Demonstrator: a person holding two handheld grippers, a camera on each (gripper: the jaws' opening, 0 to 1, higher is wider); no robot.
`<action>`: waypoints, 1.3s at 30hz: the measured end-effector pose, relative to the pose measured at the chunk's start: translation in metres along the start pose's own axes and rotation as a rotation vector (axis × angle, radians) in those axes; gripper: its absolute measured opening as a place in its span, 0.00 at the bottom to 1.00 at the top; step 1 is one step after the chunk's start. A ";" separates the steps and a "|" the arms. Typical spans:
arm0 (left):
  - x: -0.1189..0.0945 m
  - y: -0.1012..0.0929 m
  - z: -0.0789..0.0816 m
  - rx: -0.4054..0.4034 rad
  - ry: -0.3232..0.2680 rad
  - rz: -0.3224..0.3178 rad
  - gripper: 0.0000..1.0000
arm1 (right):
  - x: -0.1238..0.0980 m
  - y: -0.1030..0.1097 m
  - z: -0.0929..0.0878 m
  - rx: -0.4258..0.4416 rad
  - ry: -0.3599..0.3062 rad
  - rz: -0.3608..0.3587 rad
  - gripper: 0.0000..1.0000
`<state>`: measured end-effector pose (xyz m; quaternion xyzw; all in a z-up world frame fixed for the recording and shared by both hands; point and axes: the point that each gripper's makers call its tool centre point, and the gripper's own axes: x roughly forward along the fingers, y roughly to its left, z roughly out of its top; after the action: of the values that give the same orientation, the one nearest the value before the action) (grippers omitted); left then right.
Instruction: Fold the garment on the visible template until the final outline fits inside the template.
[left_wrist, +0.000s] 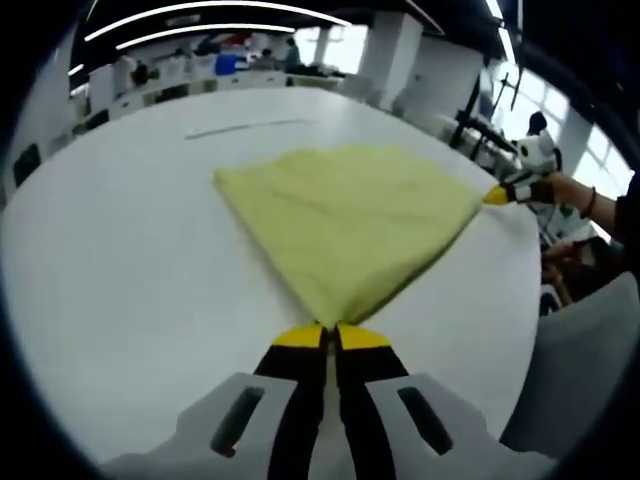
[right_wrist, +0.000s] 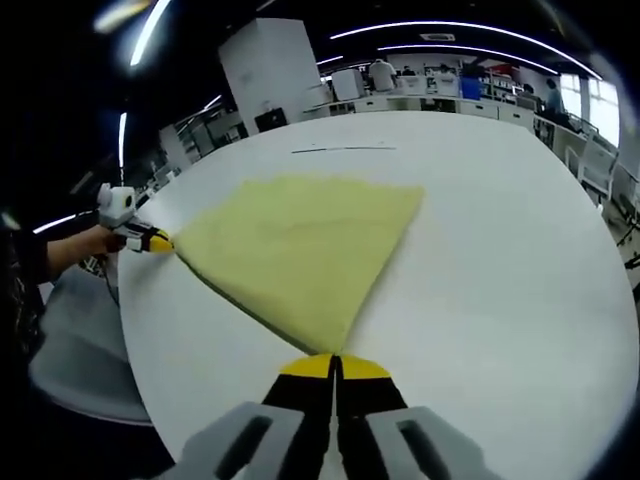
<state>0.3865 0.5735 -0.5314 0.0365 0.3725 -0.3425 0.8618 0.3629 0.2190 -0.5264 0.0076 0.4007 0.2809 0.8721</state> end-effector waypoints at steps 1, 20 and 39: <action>-0.001 0.000 -0.001 0.000 0.003 0.000 0.00 | -0.001 0.001 0.000 0.000 0.000 0.001 0.00; -0.004 0.001 -0.011 -0.096 -0.011 0.033 0.02 | 0.000 0.006 -0.005 -0.010 0.013 -0.001 0.00; -0.029 -0.007 0.028 -0.206 -0.144 0.050 0.53 | -0.011 0.014 0.031 0.046 -0.055 -0.069 0.54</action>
<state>0.3856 0.5757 -0.4905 -0.0675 0.3420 -0.2823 0.8938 0.3725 0.2321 -0.4945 0.0216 0.3827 0.2410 0.8916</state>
